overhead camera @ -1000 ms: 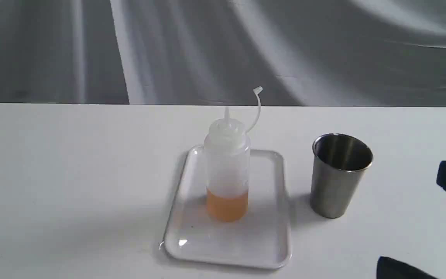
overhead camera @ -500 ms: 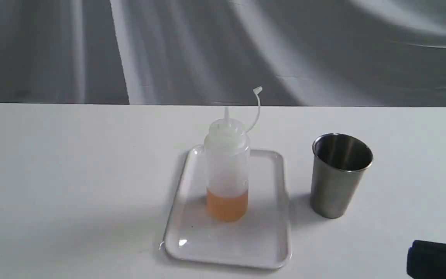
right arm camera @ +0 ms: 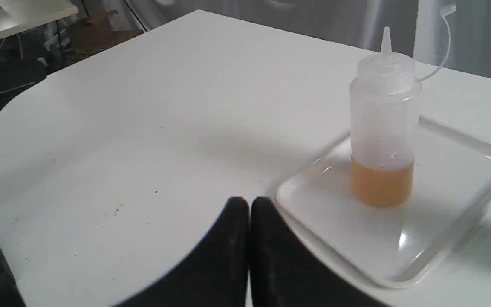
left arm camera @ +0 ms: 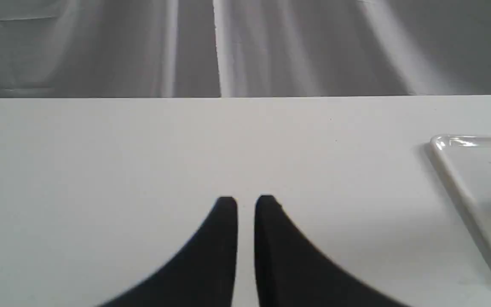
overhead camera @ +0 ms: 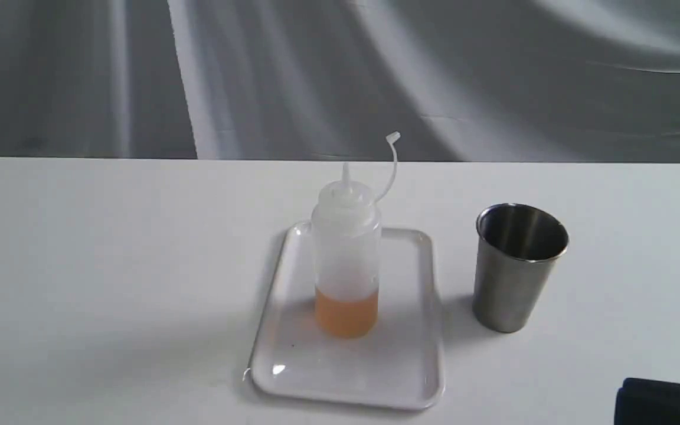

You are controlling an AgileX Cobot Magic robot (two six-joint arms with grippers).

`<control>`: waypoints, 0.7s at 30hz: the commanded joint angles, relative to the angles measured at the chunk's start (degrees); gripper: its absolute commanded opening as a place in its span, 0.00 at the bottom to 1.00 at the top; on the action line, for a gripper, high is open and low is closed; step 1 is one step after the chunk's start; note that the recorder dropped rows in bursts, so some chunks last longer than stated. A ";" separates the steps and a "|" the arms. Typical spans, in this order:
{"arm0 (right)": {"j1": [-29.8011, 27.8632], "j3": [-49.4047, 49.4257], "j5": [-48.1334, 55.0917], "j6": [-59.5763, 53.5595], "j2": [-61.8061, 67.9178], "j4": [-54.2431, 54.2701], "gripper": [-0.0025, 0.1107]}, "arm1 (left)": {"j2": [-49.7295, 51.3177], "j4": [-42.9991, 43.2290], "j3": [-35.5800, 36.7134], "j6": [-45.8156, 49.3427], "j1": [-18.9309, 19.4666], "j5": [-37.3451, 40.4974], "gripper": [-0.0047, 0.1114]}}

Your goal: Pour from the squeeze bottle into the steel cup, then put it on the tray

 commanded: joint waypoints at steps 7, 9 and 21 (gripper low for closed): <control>0.15 0.27 0.22 -0.53 -0.31 -0.25 0.02 | -0.15 0.02 0.25 -0.16 -0.30 -0.41 0.11; -1.43 0.27 0.22 -0.61 -0.97 -0.44 0.02 | -0.15 0.02 0.25 -0.16 -0.30 -0.41 0.11; -21.19 2.43 0.07 -0.61 -9.46 -0.18 0.02 | -0.15 0.02 0.25 -0.26 -0.30 -0.41 0.11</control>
